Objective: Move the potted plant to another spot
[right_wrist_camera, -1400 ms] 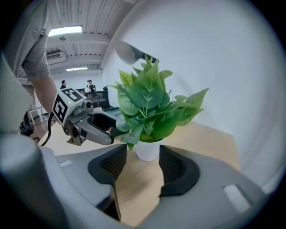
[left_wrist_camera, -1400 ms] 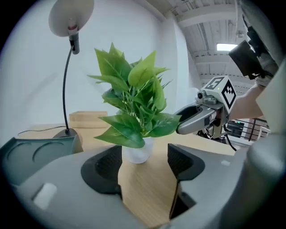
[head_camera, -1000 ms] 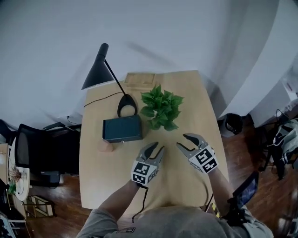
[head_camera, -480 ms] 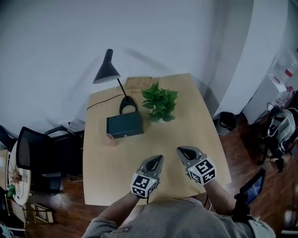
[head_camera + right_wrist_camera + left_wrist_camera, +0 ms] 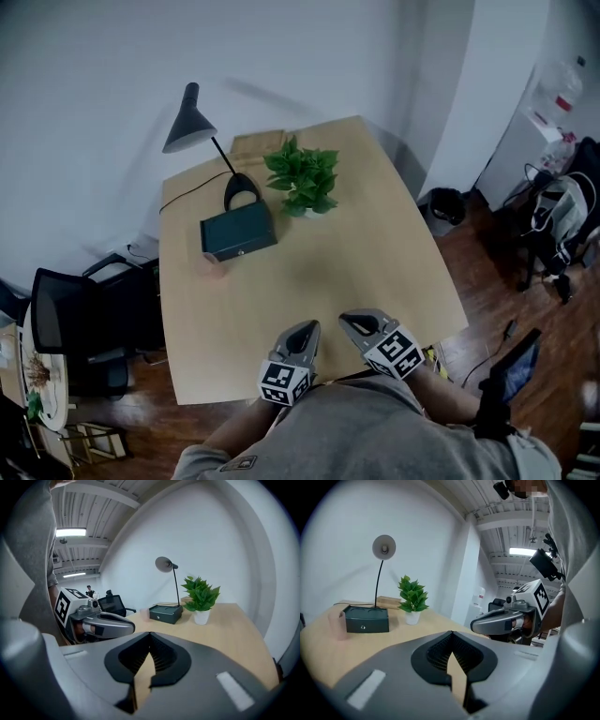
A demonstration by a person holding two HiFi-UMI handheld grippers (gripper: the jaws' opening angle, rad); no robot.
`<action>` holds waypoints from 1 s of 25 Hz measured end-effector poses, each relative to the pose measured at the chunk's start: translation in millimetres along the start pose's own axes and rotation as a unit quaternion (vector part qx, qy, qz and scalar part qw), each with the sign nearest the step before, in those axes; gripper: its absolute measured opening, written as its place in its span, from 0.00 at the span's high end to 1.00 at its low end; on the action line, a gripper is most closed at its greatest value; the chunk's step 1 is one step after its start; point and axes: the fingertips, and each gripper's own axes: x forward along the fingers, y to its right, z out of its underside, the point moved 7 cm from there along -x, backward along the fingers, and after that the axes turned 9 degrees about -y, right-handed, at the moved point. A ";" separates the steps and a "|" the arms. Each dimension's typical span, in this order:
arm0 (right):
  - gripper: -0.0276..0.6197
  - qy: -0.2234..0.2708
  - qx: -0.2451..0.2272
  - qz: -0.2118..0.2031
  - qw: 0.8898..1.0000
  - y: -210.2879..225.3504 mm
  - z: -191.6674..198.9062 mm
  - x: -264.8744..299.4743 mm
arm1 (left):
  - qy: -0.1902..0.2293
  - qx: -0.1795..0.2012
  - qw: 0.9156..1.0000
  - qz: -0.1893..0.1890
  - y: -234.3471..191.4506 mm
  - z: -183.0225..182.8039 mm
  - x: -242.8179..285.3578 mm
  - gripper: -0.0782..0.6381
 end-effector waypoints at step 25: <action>0.95 -0.017 -0.016 -0.005 1.000 -9.6 3.9 5.8 | 0.009 -0.017 0.999 -0.037 1.8 13.6 -4.3 0.90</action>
